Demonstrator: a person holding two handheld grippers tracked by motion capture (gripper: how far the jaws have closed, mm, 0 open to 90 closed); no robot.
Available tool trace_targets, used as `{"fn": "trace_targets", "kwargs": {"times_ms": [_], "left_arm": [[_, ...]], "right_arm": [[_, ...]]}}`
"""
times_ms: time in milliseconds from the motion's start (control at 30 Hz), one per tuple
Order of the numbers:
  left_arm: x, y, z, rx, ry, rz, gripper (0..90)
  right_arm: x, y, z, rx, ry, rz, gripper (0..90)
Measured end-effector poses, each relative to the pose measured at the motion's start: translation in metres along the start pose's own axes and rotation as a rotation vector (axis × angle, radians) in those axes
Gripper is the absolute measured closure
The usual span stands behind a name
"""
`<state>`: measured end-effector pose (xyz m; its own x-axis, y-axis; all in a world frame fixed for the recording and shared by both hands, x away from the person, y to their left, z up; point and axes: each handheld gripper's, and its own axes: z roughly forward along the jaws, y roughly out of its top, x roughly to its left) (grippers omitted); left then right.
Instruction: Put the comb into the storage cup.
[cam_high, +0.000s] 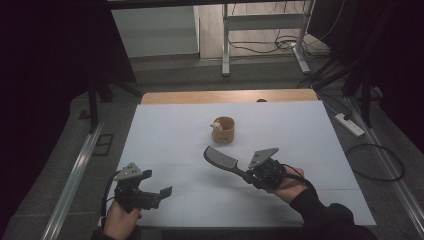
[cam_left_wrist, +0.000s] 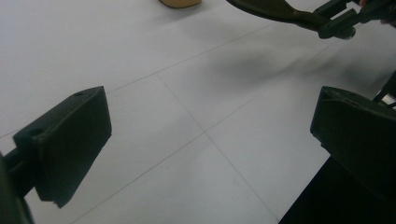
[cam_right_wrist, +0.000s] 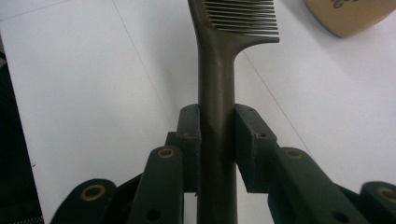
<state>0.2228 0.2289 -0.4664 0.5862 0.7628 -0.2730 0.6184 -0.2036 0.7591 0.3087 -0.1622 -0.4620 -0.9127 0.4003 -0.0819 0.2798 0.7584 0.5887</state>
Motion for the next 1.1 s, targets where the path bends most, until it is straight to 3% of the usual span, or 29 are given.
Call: {"fn": "trace_targets", "kwargs": {"times_ms": [133,433,1100], "left_arm": [[0.001,0.006,0.003,-0.001,-0.012,-0.004,0.0],[-0.004,0.024,0.013,-0.008,-0.021,0.044,0.0],[-0.013,0.059,0.044,-0.014,-0.087,0.089,0.0]], "right_arm": [[0.000,-0.004,-0.006,-0.018,-0.006,0.003,72.6],[0.000,-0.010,-0.018,-0.065,-0.017,-0.004,72.6],[0.000,-0.022,-0.038,-0.146,-0.043,-0.017,72.5]]}}
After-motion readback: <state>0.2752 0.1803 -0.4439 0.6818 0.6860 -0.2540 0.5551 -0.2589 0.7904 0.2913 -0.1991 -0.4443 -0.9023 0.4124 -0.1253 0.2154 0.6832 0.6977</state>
